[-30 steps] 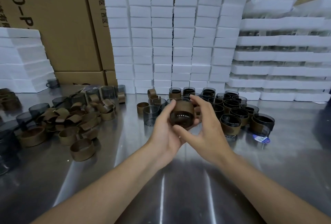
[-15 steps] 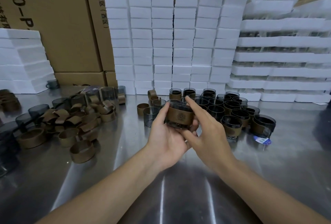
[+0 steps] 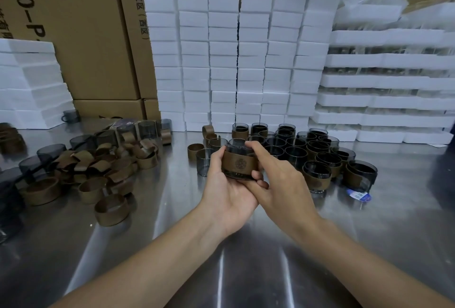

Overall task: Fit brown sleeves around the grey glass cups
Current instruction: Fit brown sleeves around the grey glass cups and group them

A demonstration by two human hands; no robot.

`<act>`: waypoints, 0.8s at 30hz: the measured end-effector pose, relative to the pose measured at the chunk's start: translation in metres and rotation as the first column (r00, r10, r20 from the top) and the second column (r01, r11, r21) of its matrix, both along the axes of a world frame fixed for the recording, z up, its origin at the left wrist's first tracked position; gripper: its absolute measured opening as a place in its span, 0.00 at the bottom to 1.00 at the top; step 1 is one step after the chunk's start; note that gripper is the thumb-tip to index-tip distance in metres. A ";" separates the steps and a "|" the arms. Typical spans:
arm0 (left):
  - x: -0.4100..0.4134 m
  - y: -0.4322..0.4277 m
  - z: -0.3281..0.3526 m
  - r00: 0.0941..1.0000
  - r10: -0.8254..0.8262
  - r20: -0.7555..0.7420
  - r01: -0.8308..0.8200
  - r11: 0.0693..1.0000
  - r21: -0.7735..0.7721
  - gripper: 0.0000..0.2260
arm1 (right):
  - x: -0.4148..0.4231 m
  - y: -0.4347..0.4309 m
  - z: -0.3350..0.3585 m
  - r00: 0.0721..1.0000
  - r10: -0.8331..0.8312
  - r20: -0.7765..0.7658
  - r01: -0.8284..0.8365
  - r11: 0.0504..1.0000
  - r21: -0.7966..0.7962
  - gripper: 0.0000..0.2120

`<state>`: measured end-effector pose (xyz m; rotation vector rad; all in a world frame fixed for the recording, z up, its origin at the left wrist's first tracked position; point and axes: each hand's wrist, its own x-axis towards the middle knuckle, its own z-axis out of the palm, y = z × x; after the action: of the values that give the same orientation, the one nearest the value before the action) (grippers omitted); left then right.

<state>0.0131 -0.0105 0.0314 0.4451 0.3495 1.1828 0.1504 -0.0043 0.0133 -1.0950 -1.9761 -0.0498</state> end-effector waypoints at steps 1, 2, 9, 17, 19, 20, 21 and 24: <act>0.000 0.000 0.000 1.000 0.005 -0.004 -0.005 1.000 -0.003 0.25 | 0.000 0.000 0.001 1.000 -0.002 0.004 0.002 1.000 -0.001 0.33; 0.000 -0.001 0.000 1.000 0.008 -0.011 -0.008 1.000 -0.006 0.25 | 0.001 -0.001 0.001 1.000 0.000 0.000 0.000 1.000 -0.006 0.34; 0.004 -0.002 -0.005 0.998 0.024 -0.054 -0.027 0.998 -0.053 0.27 | 0.006 -0.002 -0.001 1.000 0.023 -0.010 -0.023 0.998 -0.054 0.36; 0.004 0.000 -0.012 0.764 0.266 -0.587 -0.185 0.963 0.196 0.31 | 0.008 0.005 -0.009 0.957 0.138 -0.254 -0.179 0.973 -0.148 0.27; 0.004 -0.001 -0.010 0.637 0.447 -0.628 -0.228 0.887 0.401 0.25 | 0.003 0.003 -0.008 0.929 0.153 -0.337 -0.215 0.965 -0.153 0.25; 0.005 -0.002 -0.010 0.600 0.505 -0.620 -0.221 0.850 0.478 0.23 | 0.000 0.001 -0.007 0.900 0.165 -0.404 -0.247 0.956 -0.159 0.24; 0.006 -0.004 -0.010 0.578 0.541 -0.611 -0.203 0.821 0.534 0.24 | -0.003 -0.001 -0.007 0.860 0.183 -0.476 -0.294 0.941 -0.170 0.23; 0.011 -0.010 -0.010 0.555 0.598 -0.579 -0.188 0.768 0.613 0.25 | -0.011 -0.009 -0.005 0.764 0.206 -0.611 -0.393 0.900 -0.188 0.18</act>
<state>0.0239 -0.0210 0.0213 1.4034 0.9354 1.5123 0.1391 -0.0135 0.0086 -0.8212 -1.5891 0.7162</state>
